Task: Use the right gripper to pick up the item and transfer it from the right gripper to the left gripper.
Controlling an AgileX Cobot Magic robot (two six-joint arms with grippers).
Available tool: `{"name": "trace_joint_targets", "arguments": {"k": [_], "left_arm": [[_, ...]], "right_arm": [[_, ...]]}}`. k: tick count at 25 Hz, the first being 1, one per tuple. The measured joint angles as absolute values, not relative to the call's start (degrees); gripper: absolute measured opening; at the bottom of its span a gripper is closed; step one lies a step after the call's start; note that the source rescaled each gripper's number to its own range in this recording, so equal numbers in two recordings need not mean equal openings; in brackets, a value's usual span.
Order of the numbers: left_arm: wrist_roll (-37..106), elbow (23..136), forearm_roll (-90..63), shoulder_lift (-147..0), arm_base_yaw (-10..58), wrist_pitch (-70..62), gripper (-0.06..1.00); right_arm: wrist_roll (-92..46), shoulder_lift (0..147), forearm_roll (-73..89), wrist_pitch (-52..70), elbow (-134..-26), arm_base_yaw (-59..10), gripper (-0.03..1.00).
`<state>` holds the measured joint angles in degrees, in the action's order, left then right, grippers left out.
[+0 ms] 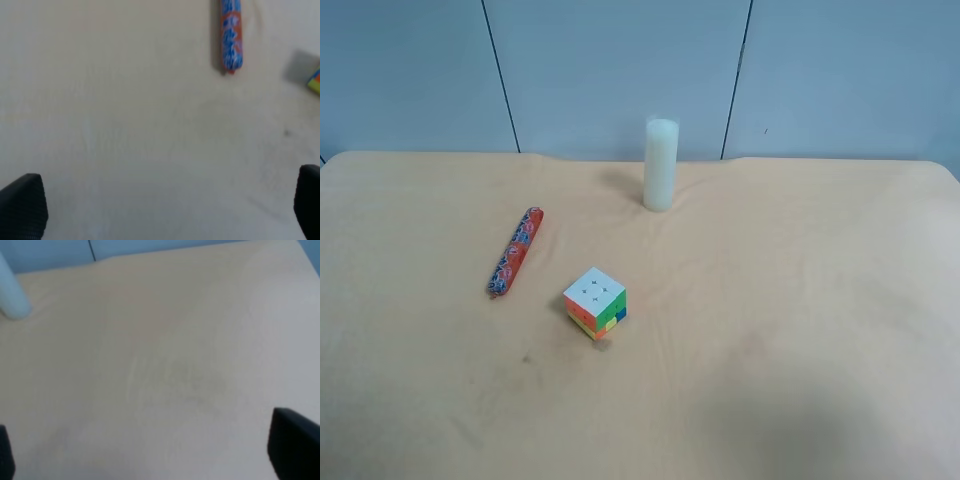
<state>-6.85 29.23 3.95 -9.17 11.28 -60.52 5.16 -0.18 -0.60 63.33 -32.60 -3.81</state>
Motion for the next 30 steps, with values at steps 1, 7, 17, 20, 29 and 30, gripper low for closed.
{"name": "trace_joint_targets", "arguments": {"k": [1, 7, 17, 20, 29, 30], "left_arm": [[-6.8, 29.2, 3.9, -8.2, 11.3, -60.5, 1.00], [-6.8, 29.2, 3.9, -0.3, 11.0, -60.5, 1.00], [-6.8, 29.1, 3.1, 0.3, -0.7, -60.5, 1.00], [-6.8, 29.1, 2.7, 0.3, -3.1, -60.5, 1.00], [-6.8, 29.1, 2.4, 0.3, -3.3, -60.5, 1.00], [-6.8, 29.1, 2.4, 0.3, -3.3, -60.5, 1.00]], "right_arm": [[5.2, -0.2, -0.6, 63.3, -32.6, -3.8, 1.00], [5.2, -0.2, -0.6, 63.3, -32.6, -3.8, 1.00], [5.2, -0.2, -0.6, 63.3, -32.6, -3.8, 1.00], [5.2, -0.2, -0.6, 63.3, -32.6, -3.8, 1.00], [5.2, -0.2, -0.6, 63.3, -32.6, -3.8, 1.00], [5.2, -0.2, -0.6, 63.3, -32.6, -3.8, 1.00]]}}
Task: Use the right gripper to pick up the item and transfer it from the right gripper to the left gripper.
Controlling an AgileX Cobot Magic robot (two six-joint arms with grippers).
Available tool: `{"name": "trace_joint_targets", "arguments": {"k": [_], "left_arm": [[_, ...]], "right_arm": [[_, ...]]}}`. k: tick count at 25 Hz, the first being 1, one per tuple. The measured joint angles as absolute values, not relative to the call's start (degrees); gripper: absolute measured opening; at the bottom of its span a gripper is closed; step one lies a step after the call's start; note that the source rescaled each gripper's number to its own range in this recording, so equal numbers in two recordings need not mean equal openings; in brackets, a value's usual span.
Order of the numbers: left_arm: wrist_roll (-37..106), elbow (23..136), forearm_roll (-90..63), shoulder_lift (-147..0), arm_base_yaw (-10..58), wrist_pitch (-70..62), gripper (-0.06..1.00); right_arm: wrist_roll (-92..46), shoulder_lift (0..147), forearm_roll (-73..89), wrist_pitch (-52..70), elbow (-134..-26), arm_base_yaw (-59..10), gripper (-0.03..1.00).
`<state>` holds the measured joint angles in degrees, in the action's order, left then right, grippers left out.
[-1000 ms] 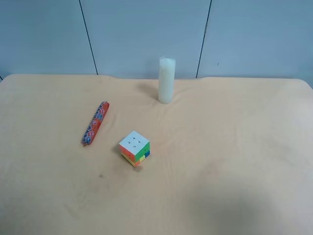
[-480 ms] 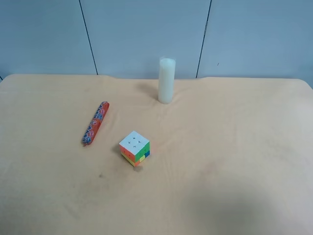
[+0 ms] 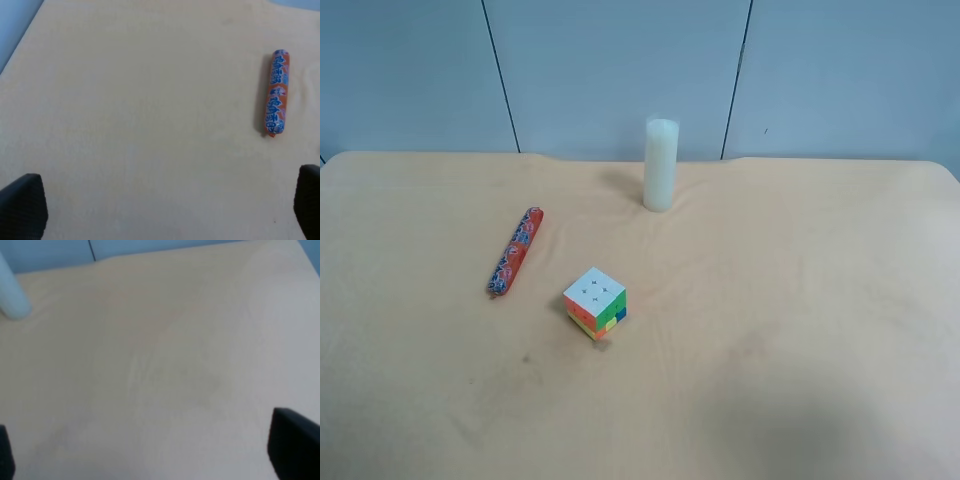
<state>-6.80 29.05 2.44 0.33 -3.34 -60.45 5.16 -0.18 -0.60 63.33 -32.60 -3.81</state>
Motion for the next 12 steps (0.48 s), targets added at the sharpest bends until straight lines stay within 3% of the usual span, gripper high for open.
{"name": "trace_joint_targets", "arguments": {"k": [12], "left_arm": [[-6.7, 29.1, 2.3, 0.3, -3.3, -60.5, 1.00]], "right_arm": [[5.2, -0.2, -0.6, 63.3, -32.6, -3.8, 1.00]]}}
